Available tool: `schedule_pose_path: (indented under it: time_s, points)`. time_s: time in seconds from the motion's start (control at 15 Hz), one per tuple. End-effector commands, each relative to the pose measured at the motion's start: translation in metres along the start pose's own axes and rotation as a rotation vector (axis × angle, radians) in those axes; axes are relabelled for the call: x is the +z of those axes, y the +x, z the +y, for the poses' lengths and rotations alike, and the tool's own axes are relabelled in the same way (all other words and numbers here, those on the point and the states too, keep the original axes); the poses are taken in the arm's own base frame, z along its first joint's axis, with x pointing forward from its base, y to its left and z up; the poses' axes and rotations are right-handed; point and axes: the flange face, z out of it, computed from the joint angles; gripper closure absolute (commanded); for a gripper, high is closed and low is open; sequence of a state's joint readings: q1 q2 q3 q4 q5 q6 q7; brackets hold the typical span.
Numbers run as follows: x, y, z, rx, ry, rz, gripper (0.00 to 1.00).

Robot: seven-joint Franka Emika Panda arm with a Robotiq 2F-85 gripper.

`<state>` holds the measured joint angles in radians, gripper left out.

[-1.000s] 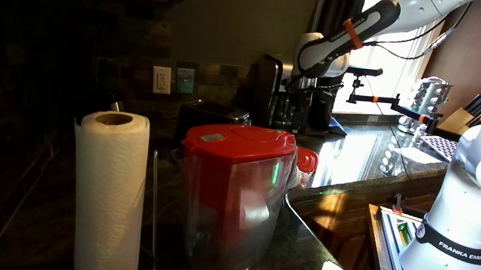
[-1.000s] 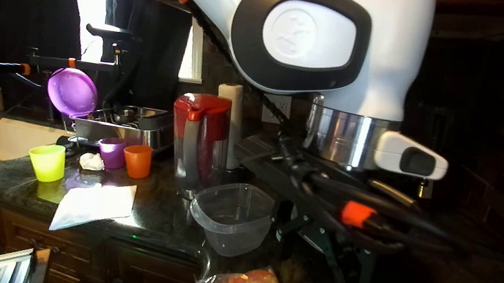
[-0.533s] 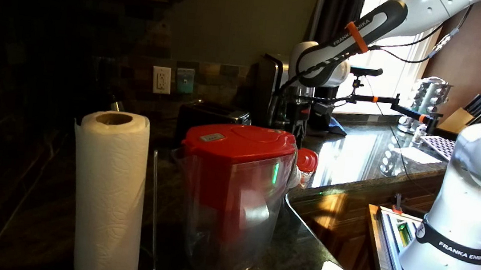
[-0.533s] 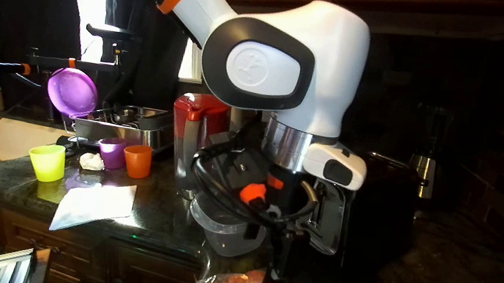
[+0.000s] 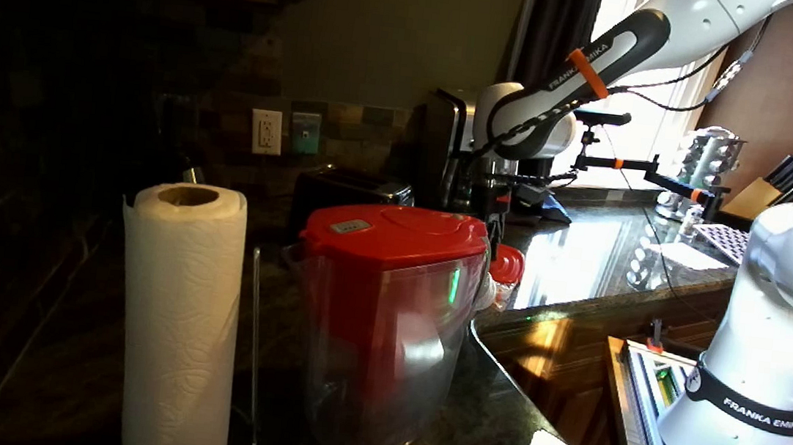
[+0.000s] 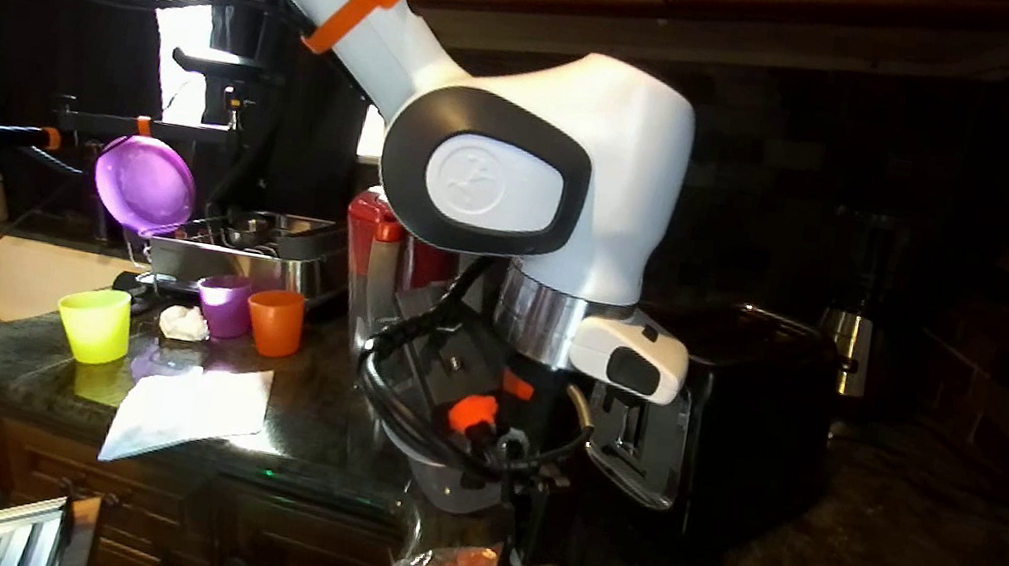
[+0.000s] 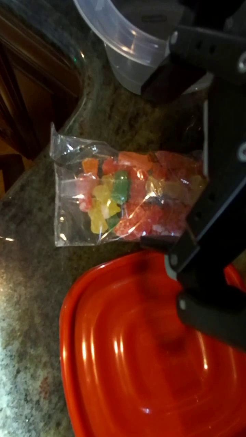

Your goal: Remove the red lid from the bowl

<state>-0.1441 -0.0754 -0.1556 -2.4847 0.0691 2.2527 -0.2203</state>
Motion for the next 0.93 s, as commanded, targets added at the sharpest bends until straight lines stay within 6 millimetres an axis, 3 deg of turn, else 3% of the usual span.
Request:
schedule_pose_path:
  time_s: [0.0, 0.47, 0.53, 0.67, 0.8, 0.87]
  points:
    - [0.015, -0.002, -0.002, -0.017, -0.010, 0.024, 0.00]
    - [0.031, 0.003, 0.000, -0.015, -0.031, 0.039, 0.01]
    - [0.033, 0.003, 0.001, -0.013, -0.031, 0.040, 0.23]
    - [0.034, 0.004, 0.002, -0.012, -0.032, 0.041, 0.31]
    - [0.034, 0.004, 0.002, -0.011, -0.031, 0.041, 0.46]
    - [0.033, 0.004, 0.002, -0.011, -0.031, 0.042, 0.48]
